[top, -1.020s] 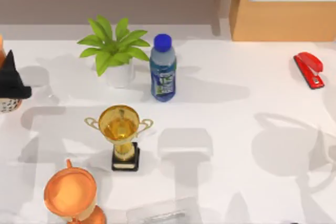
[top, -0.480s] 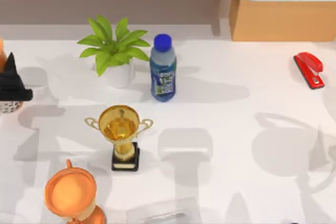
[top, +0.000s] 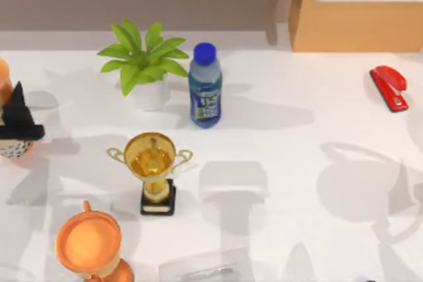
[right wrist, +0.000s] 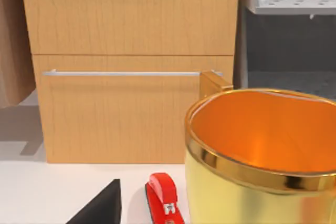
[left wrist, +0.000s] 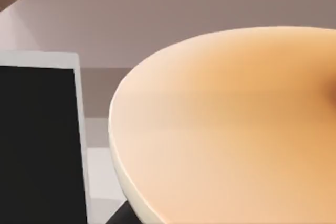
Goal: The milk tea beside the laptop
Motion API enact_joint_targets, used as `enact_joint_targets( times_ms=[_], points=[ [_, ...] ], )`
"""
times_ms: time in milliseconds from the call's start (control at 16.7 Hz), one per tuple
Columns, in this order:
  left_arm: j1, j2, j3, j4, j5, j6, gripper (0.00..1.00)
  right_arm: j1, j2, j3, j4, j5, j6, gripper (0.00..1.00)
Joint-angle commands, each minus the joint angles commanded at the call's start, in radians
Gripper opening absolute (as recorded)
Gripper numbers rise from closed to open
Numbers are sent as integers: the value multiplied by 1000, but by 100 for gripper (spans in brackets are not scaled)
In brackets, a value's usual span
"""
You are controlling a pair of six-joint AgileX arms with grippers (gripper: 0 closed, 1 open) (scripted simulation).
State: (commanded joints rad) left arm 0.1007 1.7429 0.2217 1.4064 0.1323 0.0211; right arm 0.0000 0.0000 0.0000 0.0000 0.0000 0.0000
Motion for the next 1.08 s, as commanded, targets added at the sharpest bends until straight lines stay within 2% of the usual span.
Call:
enact_joint_targets(
  times_ms=[780,1080],
  points=[
    [0,0,0,0,0,0,98,0,0,0,0,0,0,100],
    [0,0,0,0,0,0,100,0,0,0,0,0,0,100]
  ],
)
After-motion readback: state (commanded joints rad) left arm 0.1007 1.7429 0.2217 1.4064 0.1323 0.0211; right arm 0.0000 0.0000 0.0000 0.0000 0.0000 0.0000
